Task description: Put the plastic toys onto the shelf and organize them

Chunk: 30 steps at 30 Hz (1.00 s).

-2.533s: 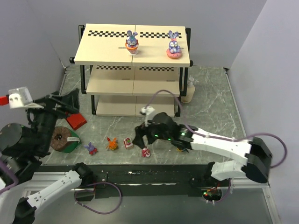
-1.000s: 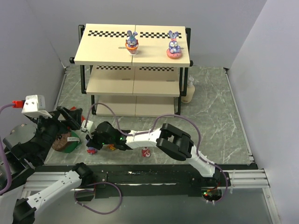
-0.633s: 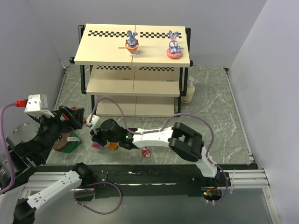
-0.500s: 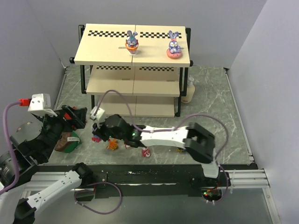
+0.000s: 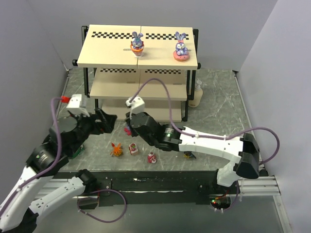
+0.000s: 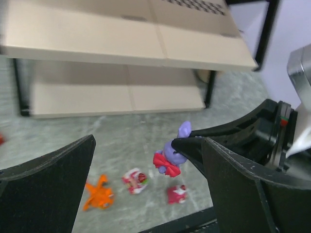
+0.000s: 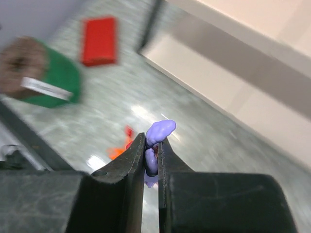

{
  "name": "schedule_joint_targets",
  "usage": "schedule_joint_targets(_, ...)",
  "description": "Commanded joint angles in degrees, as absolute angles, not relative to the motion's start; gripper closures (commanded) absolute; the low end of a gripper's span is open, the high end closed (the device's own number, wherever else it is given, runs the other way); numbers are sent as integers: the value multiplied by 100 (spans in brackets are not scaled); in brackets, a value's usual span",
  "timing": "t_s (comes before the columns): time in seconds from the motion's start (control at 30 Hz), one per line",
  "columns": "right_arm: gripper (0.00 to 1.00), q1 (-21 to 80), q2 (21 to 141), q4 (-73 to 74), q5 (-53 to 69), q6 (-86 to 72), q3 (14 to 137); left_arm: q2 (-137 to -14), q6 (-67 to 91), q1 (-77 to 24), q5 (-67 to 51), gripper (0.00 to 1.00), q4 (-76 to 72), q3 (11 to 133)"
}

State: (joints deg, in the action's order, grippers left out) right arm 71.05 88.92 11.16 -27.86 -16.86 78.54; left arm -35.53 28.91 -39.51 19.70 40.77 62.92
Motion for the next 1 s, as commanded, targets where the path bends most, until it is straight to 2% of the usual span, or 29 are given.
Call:
schedule_joint_targets(0.0, 100, 6970, 8377, 3203, -3928, -2995, 8138, -3647, 3129, -3955, 479, 4, 2744, 5706)
schedule_joint_targets(0.1, 100, 6917, 8043, 3506, -3990, -3374, 8069, -3805, 3331, -3964, -278, 1, 1953, 5204)
schedule_joint_targets(0.17, 100, 6899, 7797, 3656, -3964, -3524, 7955, -4016, 3375, -4051, -465, 4, 1636, 4976)
schedule_joint_targets(0.53, 100, 6838, 7348, 3630, -3938, -3674, 7541, -4438, 3085, -4843, -18, 2, 1091, 4790)
schedule_joint_targets(0.97, 100, 6829, 6988, 3428, -3630, -3507, 7506, -4720, 2584, -5352, -580, 2, 220, 4421)
